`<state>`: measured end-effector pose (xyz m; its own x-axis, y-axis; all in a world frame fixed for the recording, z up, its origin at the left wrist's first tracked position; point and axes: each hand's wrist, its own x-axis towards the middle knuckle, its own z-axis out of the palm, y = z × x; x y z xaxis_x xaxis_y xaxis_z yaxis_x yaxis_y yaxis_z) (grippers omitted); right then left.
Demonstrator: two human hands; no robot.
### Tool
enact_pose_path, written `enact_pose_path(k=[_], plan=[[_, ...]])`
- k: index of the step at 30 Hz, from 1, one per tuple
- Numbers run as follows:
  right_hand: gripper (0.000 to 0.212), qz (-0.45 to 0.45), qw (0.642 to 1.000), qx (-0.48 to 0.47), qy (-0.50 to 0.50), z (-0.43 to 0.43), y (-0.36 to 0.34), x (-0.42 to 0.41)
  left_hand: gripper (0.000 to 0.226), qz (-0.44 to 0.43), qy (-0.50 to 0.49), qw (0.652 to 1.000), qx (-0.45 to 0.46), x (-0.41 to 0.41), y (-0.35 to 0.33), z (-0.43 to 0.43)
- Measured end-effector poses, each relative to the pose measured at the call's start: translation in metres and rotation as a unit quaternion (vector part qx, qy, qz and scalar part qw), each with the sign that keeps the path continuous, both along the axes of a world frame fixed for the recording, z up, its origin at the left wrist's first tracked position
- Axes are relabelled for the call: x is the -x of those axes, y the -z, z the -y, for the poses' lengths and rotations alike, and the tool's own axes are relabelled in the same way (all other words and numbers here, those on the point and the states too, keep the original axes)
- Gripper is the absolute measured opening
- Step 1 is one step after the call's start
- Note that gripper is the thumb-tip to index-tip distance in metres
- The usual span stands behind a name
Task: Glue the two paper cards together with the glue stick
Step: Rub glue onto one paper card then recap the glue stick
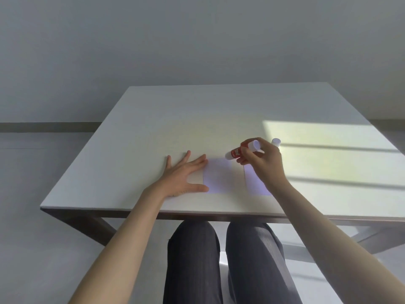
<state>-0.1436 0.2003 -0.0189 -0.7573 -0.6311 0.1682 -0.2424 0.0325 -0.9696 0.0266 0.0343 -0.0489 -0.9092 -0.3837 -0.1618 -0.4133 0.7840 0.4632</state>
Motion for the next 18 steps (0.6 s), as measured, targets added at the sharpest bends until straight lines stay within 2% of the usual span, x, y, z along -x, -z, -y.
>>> enact_pose_path(k=[2, 3, 5, 6, 8, 10, 12, 14, 18], plan=[[0.008, 0.138, 0.987, 0.078, -0.004, -0.006, -0.006, -0.004, 0.086, -0.006, -0.001, 1.0, 0.002, -0.001, 0.001, 0.0], [0.008, 0.239, 0.963, 0.122, -0.009, -0.007, -0.009, -0.007, 0.086, -0.007, -0.002, 1.0, 0.001, -0.001, 0.001, -0.001], [0.012, 0.45, 0.873, 0.187, -0.014, -0.008, -0.014, -0.02, 0.085, -0.017, -0.007, 1.0, -0.017, -0.001, -0.001, -0.001], [0.013, 0.528, 0.824, 0.204, -0.016, -0.009, -0.015, -0.028, 0.083, -0.035, -0.016, 0.998, -0.039, -0.001, -0.003, -0.002], [0.012, 0.617, 0.754, 0.221, -0.029, -0.008, -0.015, -0.043, 0.075, -0.123, -0.045, 0.982, -0.138, -0.003, -0.012, -0.004], [0.007, 0.65, 0.723, 0.227, -0.049, -0.006, -0.016, -0.056, 0.061, -0.248, -0.067, 0.93, -0.263, -0.002, -0.023, -0.012], [0.008, 0.662, 0.714, 0.221, -0.066, -0.002, -0.018, -0.068, 0.042, -0.327, -0.077, 0.886, -0.319, 0.003, -0.032, -0.028], [0.01, 0.659, 0.719, 0.206, -0.077, 0.002, -0.018, -0.077, 0.027, -0.369, -0.103, 0.865, -0.325, 0.011, -0.034, -0.044], [0.016, 0.589, 0.79, 0.136, -0.099, -0.001, -0.012, -0.082, 0.014, -0.42, -0.16, 0.84, -0.304, 0.018, -0.036, -0.046]])
